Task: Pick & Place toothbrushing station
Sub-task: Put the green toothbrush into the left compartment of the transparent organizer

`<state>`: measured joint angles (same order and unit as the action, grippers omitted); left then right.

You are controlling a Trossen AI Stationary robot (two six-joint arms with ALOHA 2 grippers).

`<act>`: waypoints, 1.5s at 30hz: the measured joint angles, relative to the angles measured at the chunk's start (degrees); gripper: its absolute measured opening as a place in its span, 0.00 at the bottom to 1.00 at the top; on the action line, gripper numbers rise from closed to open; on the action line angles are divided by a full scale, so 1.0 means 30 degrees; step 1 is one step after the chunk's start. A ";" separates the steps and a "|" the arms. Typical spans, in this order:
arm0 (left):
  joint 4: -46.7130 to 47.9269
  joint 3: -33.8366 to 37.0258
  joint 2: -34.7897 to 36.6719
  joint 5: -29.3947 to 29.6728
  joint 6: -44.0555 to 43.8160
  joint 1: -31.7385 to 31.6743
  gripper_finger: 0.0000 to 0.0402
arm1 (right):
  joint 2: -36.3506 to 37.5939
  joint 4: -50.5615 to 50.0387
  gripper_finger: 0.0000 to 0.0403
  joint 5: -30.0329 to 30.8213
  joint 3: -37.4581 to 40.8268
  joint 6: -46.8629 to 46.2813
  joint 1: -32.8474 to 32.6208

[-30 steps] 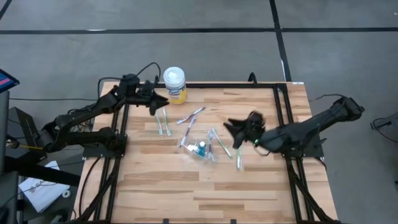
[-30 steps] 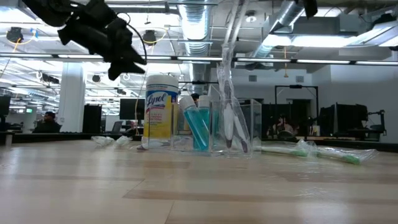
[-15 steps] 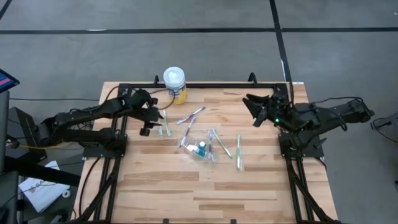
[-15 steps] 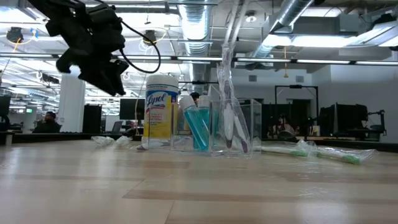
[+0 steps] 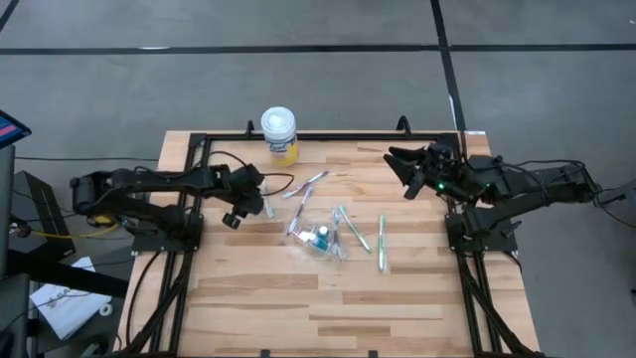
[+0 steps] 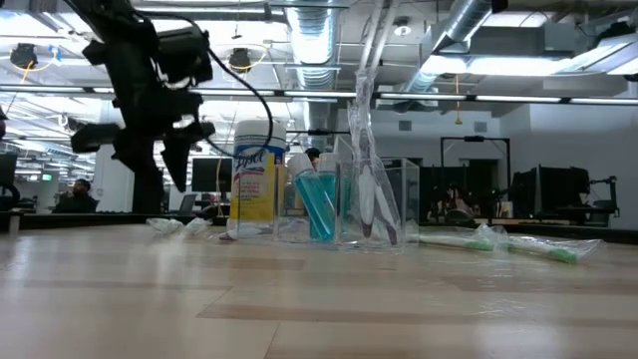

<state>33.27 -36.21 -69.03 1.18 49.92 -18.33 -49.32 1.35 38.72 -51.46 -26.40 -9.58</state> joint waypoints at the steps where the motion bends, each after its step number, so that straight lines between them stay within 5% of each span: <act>1: -0.0002 0.0000 -0.0331 0.0015 0.0137 0.0010 0.36 | 0.0095 -0.0154 0.44 -0.0328 0.0000 -0.0006 0.0133; 9: 0.0145 0.0000 -0.2296 0.1113 0.0236 0.0002 0.36 | 0.1149 -0.0999 0.43 -0.1408 0.0000 -0.0047 0.0628; 21: 0.0010 0.0000 -0.3319 -0.0555 0.0222 0.0166 0.35 | 0.2035 -0.2298 0.43 -0.1427 0.0000 0.0009 0.0619; 27: -0.0187 0.0416 -0.3308 -0.1049 0.0204 0.0709 0.25 | 0.2084 -0.2651 0.43 -0.1422 0.0000 0.0009 0.0626; 34: -0.0549 0.1048 -0.3229 -0.1019 -0.1949 0.0838 0.03 | 0.2089 -0.2771 0.43 -0.1411 0.0000 0.0002 0.0626; 45: -0.0733 -0.0889 -0.2558 -0.2850 -0.6438 0.0818 0.00 | 0.2089 -0.2813 0.43 -0.1328 0.0000 -0.0049 0.0627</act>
<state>31.07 -38.87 -76.71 -7.37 30.61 -15.88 -43.05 -7.09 34.74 -51.46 -26.55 -7.70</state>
